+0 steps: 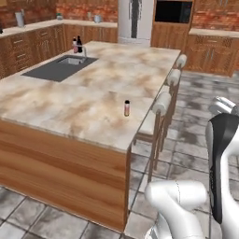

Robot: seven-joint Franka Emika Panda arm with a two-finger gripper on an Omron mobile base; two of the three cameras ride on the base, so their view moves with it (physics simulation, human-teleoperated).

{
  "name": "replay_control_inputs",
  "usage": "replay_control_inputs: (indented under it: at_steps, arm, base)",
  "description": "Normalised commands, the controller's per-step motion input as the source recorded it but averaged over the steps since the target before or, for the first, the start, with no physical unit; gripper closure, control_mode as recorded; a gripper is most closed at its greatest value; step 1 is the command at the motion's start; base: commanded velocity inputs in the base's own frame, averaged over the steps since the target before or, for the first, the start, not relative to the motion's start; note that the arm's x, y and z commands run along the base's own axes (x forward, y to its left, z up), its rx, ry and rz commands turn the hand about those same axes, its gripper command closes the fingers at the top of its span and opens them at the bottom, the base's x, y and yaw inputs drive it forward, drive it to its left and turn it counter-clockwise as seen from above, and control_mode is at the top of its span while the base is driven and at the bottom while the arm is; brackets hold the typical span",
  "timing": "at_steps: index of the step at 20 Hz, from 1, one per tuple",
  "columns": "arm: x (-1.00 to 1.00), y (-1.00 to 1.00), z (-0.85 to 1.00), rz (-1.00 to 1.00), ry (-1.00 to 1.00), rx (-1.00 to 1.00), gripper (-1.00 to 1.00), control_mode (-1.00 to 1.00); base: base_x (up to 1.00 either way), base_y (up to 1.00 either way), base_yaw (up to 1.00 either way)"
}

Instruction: Place the large bottle from the dining counter next to the other large bottle outside the sink, and place the small bottle from the dining counter next to the other small bottle inside the sink.

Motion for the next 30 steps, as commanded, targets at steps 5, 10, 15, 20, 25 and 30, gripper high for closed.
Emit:
replay_control_inputs:
  at_steps: [5, 10, 15, 20, 25, 30]
  arm:
    - [0.00, 0.00, 0.00, 0.00, 0.00, 0.00, -1.00, 1.00]
    - [0.00, 0.00, 0.00, 0.00, 0.00, 0.00, -1.00, 1.00]
    - [0.00, 0.00, 0.00, 0.00, 0.00, 0.00, -1.00, 1.00]
    - [0.00, 0.00, 0.00, 0.00, 0.00, 0.00, -1.00, 1.00]
    - [0.00, 0.00, 0.00, 0.00, 0.00, 0.00, -1.00, 1.00]
    - [0.00, 0.00, 0.00, 0.00, 0.00, 0.00, -1.00, 1.00]
  base:
    - [1.00, -0.62, 0.01]
    - [1.00, -0.34, 0.05]
    - [1.00, -0.37, 0.06]
    - [1.00, -0.39, 0.06]
    - [0.78, -0.08, 0.16]
    - [0.17, -0.01, 0.24]
